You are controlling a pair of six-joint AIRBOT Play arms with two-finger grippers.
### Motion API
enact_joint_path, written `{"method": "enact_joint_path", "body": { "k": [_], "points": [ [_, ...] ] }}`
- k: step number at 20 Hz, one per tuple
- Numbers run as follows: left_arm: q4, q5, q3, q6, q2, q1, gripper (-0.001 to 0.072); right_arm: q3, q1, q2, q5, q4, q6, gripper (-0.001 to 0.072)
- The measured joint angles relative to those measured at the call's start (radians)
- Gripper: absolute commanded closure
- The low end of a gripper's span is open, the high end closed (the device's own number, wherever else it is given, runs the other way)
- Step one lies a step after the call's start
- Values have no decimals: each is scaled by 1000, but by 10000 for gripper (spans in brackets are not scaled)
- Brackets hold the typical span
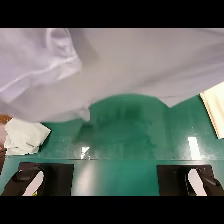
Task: Fold the shirts.
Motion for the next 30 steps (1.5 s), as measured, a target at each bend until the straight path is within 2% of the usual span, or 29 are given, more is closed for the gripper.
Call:
{"method": "enact_joint_path", "body": {
  "k": [4,7,12,17,24,27,30],
  "points": [
    [-4,-50,-82,-14,-59,0,688,109,2,-102,96,-4,43,702],
    [-8,-92,-211,-15,-156,0,688,80,73,-209,150,-22,74,702],
    [-13,-111,-427,8,-387,-1,688,-77,263,-427,197,-214,142,702],
    [-43,-3,-512,53,-655,0,688,-105,360,-717,158,-310,163,702],
    [-111,248,-482,142,-865,-1,687,124,386,-1000,5,-335,165,702],
    [-111,247,-473,156,-889,0,688,177,387,-1038,-8,-338,164,702],
    [-80,165,-485,171,-898,0,688,177,390,-1046,27,-343,158,703]
  ]
}}
